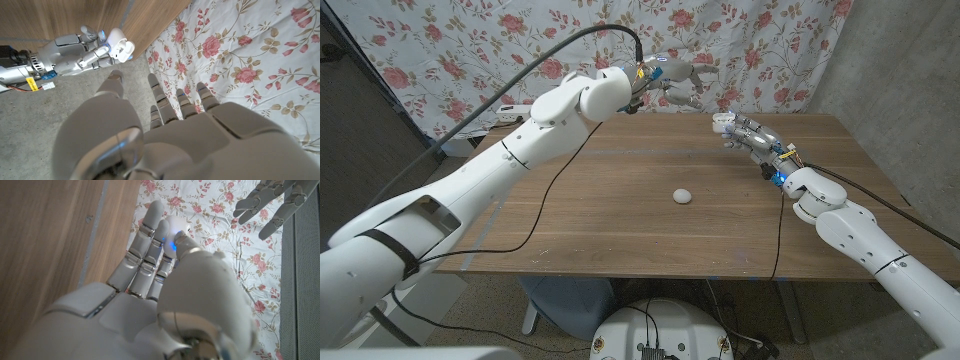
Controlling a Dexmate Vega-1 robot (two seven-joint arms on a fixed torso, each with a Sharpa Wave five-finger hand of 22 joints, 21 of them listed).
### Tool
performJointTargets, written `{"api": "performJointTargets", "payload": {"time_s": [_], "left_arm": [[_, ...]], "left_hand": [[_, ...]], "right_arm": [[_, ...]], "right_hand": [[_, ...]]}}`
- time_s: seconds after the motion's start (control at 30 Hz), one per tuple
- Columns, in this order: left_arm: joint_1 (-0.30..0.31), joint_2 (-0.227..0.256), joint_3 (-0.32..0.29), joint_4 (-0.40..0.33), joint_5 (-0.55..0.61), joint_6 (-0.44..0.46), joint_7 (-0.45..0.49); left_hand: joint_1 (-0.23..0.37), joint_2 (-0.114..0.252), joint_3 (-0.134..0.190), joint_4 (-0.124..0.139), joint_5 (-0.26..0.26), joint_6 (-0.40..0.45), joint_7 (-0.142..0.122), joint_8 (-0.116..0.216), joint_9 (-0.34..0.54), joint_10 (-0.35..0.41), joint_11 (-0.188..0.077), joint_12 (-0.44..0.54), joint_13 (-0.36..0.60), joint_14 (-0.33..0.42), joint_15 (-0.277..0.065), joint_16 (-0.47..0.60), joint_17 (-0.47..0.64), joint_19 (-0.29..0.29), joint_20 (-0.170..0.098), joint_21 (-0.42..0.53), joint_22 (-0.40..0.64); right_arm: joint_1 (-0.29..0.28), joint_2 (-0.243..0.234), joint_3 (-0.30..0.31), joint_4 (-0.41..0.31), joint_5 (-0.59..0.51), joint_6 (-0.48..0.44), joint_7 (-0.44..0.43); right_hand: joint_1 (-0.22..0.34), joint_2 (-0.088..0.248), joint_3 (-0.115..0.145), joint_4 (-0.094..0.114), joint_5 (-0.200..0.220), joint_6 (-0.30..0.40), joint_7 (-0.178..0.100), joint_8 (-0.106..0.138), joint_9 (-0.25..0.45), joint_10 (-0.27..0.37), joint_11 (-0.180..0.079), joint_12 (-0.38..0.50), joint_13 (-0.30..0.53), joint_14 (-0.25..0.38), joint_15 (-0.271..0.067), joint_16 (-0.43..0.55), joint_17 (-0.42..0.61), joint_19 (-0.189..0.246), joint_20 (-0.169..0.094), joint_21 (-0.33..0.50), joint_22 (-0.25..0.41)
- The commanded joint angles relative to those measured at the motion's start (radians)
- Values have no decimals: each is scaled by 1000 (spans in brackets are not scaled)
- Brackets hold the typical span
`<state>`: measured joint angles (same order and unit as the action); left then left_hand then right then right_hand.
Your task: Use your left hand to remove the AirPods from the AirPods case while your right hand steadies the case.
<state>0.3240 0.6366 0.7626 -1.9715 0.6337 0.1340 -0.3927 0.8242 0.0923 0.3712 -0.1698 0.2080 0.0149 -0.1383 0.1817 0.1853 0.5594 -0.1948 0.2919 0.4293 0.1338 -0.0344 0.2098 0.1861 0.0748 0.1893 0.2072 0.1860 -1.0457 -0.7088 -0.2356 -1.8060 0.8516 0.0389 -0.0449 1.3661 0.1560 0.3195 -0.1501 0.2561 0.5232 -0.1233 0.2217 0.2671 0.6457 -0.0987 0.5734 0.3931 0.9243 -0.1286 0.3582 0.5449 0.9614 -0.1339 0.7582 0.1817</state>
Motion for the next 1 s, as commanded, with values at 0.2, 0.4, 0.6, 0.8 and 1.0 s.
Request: {"api": "performJointTargets", "payload": {"time_s": [0.2,0.4,0.6,0.8,1.0], "left_arm": [[-20,-22,9,34,-3,-32,-45],[-28,-32,16,50,-7,-39,-51],[-36,-32,20,55,-5,-45,-68],[-43,-36,25,72,-4,-69,-59],[-56,-47,33,98,-6,-83,-61]], "left_hand": [[21,1,9,-1,6,-17,1,1,3,14,-1,-3,4,4,-7,2,0,-1,-7,1,1],[19,0,7,4,6,-19,1,4,2,20,3,-4,6,6,-6,3,1,-2,-7,1,1],[20,6,8,7,7,-22,5,6,2,20,6,-6,7,8,-4,5,2,-3,-4,1,1],[21,8,9,8,7,-20,3,9,2,24,5,-7,8,9,-7,5,2,-3,-7,1,2],[24,7,9,7,7,-19,2,11,2,21,3,-10,9,9,-9,4,1,-3,-7,2,1]], "right_arm": [[-9,-8,7,-13,25,-7,17],[-7,-12,9,-15,36,-13,25],[-6,-23,15,-25,40,-25,24],[1,-30,14,-26,44,-34,33],[13,-28,8,-20,51,-41,47]], "right_hand": [[4,11,-4,2,11,5,-1,-3,6,15,-8,201,129,11,-99,-5,4,-15,-73,11,1],[4,10,-5,1,11,5,1,-4,7,15,-8,200,127,13,-100,-6,6,-16,-73,14,1],[4,11,-4,2,12,4,1,-5,7,16,-8,201,128,14,-99,-8,7,-17,-73,17,1],[4,10,-4,1,13,4,1,-5,8,15,-8,201,128,14,-99,-10,9,-19,-73,20,0],[4,10,-4,1,13,4,2,-6,8,15,-7,202,128,15,-100,-11,10,-20,-73,23,0]]}}
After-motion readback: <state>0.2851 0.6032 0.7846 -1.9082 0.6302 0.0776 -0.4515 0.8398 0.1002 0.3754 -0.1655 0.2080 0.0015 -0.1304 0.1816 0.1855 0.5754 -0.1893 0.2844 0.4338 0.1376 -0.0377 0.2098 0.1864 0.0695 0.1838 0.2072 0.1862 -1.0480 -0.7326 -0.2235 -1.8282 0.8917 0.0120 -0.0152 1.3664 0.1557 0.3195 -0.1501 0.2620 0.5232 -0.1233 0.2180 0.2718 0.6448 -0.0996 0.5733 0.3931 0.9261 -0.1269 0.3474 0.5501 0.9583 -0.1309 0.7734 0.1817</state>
